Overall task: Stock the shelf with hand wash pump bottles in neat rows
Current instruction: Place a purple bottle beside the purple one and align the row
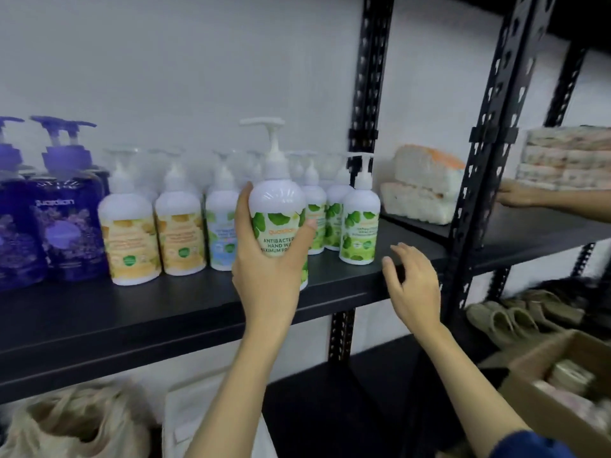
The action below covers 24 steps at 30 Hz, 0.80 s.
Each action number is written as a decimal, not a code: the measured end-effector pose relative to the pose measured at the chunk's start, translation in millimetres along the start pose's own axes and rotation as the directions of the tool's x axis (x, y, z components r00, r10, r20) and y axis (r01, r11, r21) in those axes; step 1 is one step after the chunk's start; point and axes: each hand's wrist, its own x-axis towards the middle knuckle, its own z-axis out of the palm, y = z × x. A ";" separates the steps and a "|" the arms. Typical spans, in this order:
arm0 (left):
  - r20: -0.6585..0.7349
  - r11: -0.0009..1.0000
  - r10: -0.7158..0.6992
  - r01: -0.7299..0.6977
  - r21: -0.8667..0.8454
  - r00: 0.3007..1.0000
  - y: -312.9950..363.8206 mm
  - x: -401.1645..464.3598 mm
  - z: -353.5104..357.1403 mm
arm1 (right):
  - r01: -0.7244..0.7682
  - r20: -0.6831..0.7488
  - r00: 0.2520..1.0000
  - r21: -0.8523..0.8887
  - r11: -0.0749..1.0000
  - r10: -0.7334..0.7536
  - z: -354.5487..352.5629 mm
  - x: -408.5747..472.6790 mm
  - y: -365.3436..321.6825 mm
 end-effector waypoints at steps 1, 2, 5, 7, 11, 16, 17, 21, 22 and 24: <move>0.022 1.000 -0.007 0.007 -0.009 1.000 -2.1 -2.4 13.2 | -0.007 0.041 0.999 -0.010 1.000 0.007 1.2 3.6 7.6; 0.039 1.000 -0.012 0.012 -0.020 0.999 -3.6 -4.9 25.8 | 0.001 0.059 0.998 -0.010 1.000 0.000 2.8 5.0 13.6; 0.058 0.998 -0.013 0.017 -0.062 0.998 -7.3 -10.2 59.1 | 0.052 0.018 0.998 0.025 0.998 -0.053 7.0 3.8 25.5; 0.054 0.998 -0.010 0.013 -0.055 0.998 -10.9 -11.4 75.2 | 0.076 -0.018 0.997 0.045 0.996 -0.075 10.0 2.5 30.1; 0.024 1.000 -0.015 0.015 0.019 1.000 -28.5 -12.5 95.4 | 0.086 -0.067 0.994 0.077 0.993 -0.081 15.8 2.9 35.3; 0.046 0.980 0.032 -0.041 0.193 0.998 -37.4 -11.5 103.0 | 0.104 -0.124 0.988 0.112 0.988 -0.090 20.8 1.8 37.5; 0.063 0.974 0.041 -0.054 0.218 0.997 -37.8 -10.7 103.2 | 0.103 -0.127 0.988 0.116 0.988 -0.088 21.7 1.9 37.9; 0.119 0.960 0.016 -0.049 0.277 0.993 -40.2 -6.9 100.1 | 0.107 -0.130 0.987 0.119 0.987 -0.091 22.8 0.7 37.6; 0.131 0.959 0.015 -0.052 0.280 0.991 -40.3 -7.7 97.8 | 0.109 -0.134 0.987 0.119 0.987 -0.093 22.6 0.4 37.4; 0.146 0.948 0.059 -0.102 0.302 0.987 -40.4 -13.8 92.7 | 0.114 -0.142 0.985 0.118 0.986 -0.097 22.5 0.1 37.5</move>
